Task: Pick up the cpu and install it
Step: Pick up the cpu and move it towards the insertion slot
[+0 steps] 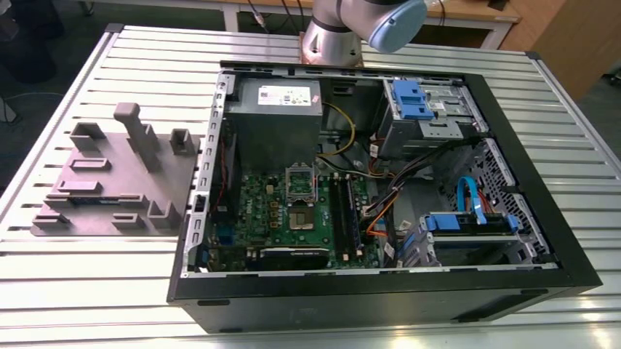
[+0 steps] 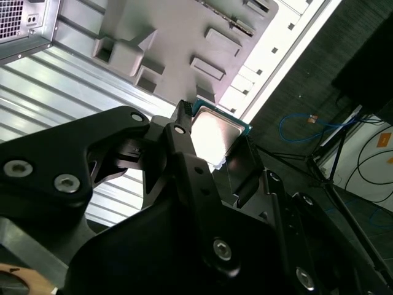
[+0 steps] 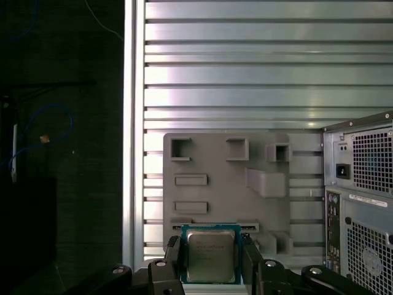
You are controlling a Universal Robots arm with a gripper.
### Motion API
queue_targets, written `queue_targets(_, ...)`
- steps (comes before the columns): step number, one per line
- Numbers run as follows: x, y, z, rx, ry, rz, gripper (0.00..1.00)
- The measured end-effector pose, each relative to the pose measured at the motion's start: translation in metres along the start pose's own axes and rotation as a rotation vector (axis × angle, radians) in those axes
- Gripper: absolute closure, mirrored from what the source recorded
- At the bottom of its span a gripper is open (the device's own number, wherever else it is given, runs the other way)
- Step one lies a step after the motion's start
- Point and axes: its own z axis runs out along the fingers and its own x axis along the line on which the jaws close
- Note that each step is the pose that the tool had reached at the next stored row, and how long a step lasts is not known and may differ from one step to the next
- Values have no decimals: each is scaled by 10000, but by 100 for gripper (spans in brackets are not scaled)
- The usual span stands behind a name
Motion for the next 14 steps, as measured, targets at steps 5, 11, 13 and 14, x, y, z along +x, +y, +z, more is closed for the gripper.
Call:
queue_targets(5, -40, 1, -1, 0, 1, 0, 53)
queue_targets(11, -173, 3, -1, -1, 0, 0, 53)
queue_targets(13, -178, 3, -1, 0, 0, 0, 53)
queue_targets(14, -180, 3, -1, -1, 0, 0, 53)
